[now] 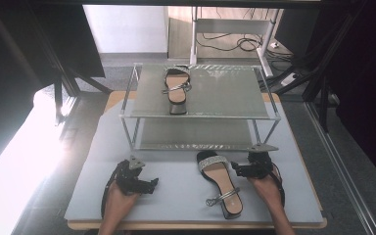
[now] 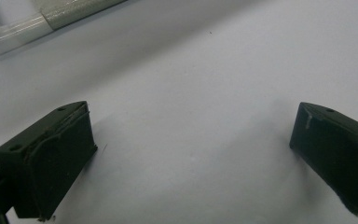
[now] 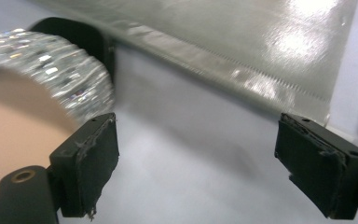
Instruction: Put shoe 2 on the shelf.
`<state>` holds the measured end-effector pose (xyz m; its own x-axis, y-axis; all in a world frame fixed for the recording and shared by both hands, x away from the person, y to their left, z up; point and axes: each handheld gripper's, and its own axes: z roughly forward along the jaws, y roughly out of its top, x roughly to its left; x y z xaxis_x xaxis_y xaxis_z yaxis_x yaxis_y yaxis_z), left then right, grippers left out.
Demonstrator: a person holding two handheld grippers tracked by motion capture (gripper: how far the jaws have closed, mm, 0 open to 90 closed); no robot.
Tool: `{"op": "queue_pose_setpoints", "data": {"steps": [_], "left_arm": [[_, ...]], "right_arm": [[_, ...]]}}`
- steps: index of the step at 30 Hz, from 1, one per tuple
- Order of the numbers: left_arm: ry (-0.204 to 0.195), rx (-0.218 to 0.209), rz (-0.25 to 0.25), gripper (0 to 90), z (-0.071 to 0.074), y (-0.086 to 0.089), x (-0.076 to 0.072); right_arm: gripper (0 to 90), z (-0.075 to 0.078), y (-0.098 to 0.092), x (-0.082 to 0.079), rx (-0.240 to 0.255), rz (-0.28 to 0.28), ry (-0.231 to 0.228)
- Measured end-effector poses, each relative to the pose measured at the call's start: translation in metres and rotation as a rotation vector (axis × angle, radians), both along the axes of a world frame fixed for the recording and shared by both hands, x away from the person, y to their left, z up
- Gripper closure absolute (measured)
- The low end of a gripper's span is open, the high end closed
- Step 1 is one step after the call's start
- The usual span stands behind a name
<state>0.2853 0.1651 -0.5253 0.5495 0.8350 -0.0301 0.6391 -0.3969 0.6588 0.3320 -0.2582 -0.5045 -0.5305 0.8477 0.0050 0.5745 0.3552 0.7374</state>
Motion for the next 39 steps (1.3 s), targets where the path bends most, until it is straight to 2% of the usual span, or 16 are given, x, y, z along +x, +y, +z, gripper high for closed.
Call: {"op": "queue_pose_setpoints", "data": {"steps": [2,3,4,5,9,10,11,12,14,15,16,19,24,28,34,39], "left_arm": [[0.0,0.0,0.0,0.0,0.0,0.0,0.0],[0.0,0.0,0.0,0.0,0.0,0.0,0.0],[0.0,0.0,0.0,0.0,0.0,0.0,0.0],[0.0,0.0,0.0,0.0,0.0,0.0,0.0],[0.0,0.0,0.0,0.0,0.0,0.0,0.0],[0.0,0.0,0.0,0.0,0.0,0.0,0.0],[0.0,0.0,0.0,0.0,0.0,0.0,0.0],[0.0,0.0,0.0,0.0,0.0,0.0,0.0],[0.0,0.001,0.0,0.0,0.0,0.0,0.0],[0.0,0.001,0.0,0.0,0.0,0.0,0.0],[0.0,0.0,0.0,0.0,0.0,0.0,0.0],[0.0,0.0,0.0,0.0,0.0,0.0,0.0],[0.0,0.0,0.0,0.0,0.0,0.0,0.0],[0.0,0.0,0.0,0.0,0.0,0.0,0.0],[0.001,-0.001,0.0,0.0,0.0,0.0,0.0],[0.001,-0.002,0.0,0.0,0.0,0.0,0.0]], "right_arm": [[12.9,0.002,-0.002,-0.006,0.025,0.026,0.009],[12.8,0.004,-0.001,-0.009,0.065,0.058,0.036],[12.8,0.004,-0.001,-0.009,0.065,0.058,0.036],[12.3,0.005,0.004,-0.009,0.09,0.083,0.06],[14.4,0.005,0.016,-0.005,0.087,0.107,0.08],[21.8,0.004,0.024,-0.002,0.094,0.125,0.094],[21.8,0.004,0.024,-0.002,0.094,0.125,0.094],[26.6,0.003,0.027,0.0,0.091,0.142,0.094],[41.3,0.001,0.036,0.004,0.088,0.17,0.094],[41.3,0.001,0.036,0.004,0.088,0.17,0.094],[49.0,-0.001,0.037,0.007,0.117,0.178,0.101],[53.5,-0.003,0.037,0.009,0.146,0.177,0.128],[60.0,-0.007,0.031,0.019,0.234,0.172,0.2],[66.4,-0.006,0.032,0.021,0.238,0.157,0.215],[70.3,0.0,0.033,0.02,0.234,0.08,0.266],[70.5,0.005,0.028,0.019,0.28,0.065,0.295]]}}
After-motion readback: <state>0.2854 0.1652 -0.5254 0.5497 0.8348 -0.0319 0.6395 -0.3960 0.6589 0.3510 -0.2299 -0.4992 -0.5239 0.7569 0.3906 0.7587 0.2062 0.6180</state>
